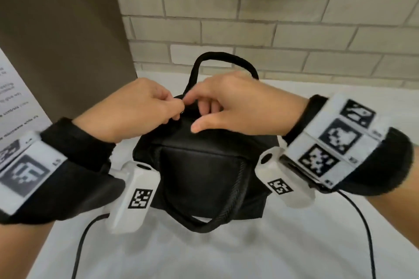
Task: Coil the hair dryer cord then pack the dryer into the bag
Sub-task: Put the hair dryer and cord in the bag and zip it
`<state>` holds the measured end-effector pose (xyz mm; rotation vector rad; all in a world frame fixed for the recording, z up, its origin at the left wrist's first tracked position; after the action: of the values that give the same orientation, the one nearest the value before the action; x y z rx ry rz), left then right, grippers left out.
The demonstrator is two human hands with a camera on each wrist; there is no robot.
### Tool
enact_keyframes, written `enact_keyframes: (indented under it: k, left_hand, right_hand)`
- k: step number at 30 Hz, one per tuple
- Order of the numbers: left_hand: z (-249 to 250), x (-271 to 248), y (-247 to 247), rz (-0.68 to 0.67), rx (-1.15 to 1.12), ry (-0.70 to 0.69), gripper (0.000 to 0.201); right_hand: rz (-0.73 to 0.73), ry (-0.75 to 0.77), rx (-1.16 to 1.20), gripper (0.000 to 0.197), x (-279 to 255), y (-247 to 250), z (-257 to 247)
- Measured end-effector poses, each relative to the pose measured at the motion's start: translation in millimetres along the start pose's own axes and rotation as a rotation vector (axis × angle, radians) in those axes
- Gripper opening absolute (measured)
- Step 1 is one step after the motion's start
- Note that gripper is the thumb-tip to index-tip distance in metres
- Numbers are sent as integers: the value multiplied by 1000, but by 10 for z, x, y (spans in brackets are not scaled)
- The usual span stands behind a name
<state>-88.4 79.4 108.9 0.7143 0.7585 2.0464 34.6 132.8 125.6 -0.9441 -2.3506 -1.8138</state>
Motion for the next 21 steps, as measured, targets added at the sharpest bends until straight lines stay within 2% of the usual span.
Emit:
enact_keyframes:
  k: [2, 5, 8, 11, 16, 18, 21]
  left_hand:
    - [9, 3, 17, -2, 25, -9, 28]
    - [-24, -2, 11, -25, -4, 1, 27]
    - [-50, 0, -40, -53, -25, -12, 29]
    - [-42, 8, -58, -66, -55, -54, 28]
    - [-129, 54, 88, -45, -201, -182, 18]
    - [-214, 69, 89, -74, -122, -268, 13]
    - [-325, 65, -2, -138, -71, -331, 21]
  right_hand:
    - [9, 15, -4, 29, 110, -136, -2]
    - [62, -48, 132, 18, 189, -205, 97]
    - [49, -84, 241, 17, 179, -340, 134]
    - [122, -58, 273, 14, 190, -392, 137]
    - [157, 77, 146, 9, 206, -295, 126]
    - [121, 137, 27, 10, 196, -246, 115]
    - [90, 235, -152, 14, 186, -210, 52]
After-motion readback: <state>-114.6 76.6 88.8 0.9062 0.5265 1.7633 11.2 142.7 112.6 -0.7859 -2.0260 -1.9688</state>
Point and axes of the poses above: each hand's wrist, its own x-axis towards the middle knuckle, its own y-axis out of the back of the hand, z = x × y, the point moved 4 cm from there along x, towards the middle knuckle, and after that the axes turned 13 degrees about z, right-handed, at the moved point
